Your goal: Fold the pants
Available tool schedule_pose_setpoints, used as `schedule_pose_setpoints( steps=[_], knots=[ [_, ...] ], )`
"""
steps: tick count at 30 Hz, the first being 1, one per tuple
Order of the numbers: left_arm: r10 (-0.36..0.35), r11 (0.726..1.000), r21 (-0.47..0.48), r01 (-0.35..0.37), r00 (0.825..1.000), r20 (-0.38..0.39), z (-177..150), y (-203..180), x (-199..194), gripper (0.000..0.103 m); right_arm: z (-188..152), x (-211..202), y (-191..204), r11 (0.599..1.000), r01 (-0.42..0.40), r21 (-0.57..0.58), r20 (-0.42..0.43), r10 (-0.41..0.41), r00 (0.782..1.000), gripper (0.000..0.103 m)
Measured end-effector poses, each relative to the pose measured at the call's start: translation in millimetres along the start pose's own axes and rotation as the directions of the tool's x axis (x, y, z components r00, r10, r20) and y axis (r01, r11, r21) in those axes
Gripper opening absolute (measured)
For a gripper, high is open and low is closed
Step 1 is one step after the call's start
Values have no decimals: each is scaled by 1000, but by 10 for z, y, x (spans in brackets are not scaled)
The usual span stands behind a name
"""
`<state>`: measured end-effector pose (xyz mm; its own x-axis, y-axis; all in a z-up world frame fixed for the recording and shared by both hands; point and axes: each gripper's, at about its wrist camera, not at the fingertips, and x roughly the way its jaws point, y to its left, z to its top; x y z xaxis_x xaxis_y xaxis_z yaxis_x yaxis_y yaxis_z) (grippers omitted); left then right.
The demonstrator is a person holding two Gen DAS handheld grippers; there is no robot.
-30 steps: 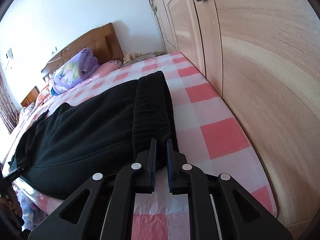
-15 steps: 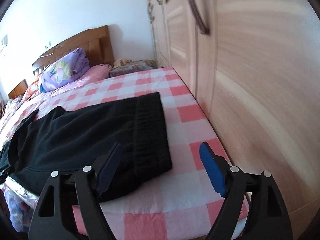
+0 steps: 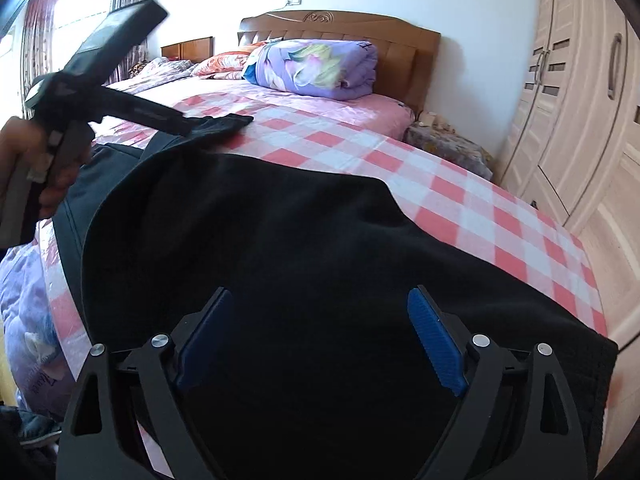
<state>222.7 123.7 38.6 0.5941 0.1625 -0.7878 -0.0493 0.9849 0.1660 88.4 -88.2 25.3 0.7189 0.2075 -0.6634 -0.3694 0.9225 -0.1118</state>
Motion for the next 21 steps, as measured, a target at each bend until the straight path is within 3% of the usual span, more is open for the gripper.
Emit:
schedule_pose_setpoints(
  steps=[3, 4, 6, 8, 9, 11, 15, 18, 21],
  knots=[
    [40, 998, 59, -33, 992, -122, 258, -42, 513, 96, 94, 175, 92, 1000, -11, -6, -17, 11, 1000, 87],
    [45, 997, 63, -35, 985, -166, 273, -19, 680, 87, 79, 216, 96, 1000, -17, -1, -30, 17, 999, 87],
    [38, 999, 40, -29, 968, -250, 252, 110, 963, 61, 35, 285, 95, 1000, -20, 12, -49, 21, 999, 87],
    [32, 999, 37, -24, 978, -207, 217, 235, 909, 25, -19, 360, 10, 998, -37, 54, -70, 40, 997, 87],
    [-19, 1000, -9, 18, 989, -147, 195, 380, 751, 16, -35, 373, -15, 996, -47, 76, -75, 53, 996, 87],
    [-64, 989, -132, 62, 998, -7, 101, 762, 349, 16, -50, 384, -127, 986, -80, 144, -72, 91, 993, 87],
    [-63, 952, -285, 109, 984, 165, -354, 1527, -414, 14, -63, 403, -193, 975, -101, 196, -72, 117, 990, 87],
    [-86, 914, -383, 134, 986, 140, -879, 2021, -570, 11, -68, 386, -166, 976, -105, 192, -63, 119, 991, 87],
    [-140, 866, -482, 132, 990, 20, -1554, 2329, -231, 13, -72, 371, -129, 978, -110, 178, -66, 123, 990, 87]
  ],
)
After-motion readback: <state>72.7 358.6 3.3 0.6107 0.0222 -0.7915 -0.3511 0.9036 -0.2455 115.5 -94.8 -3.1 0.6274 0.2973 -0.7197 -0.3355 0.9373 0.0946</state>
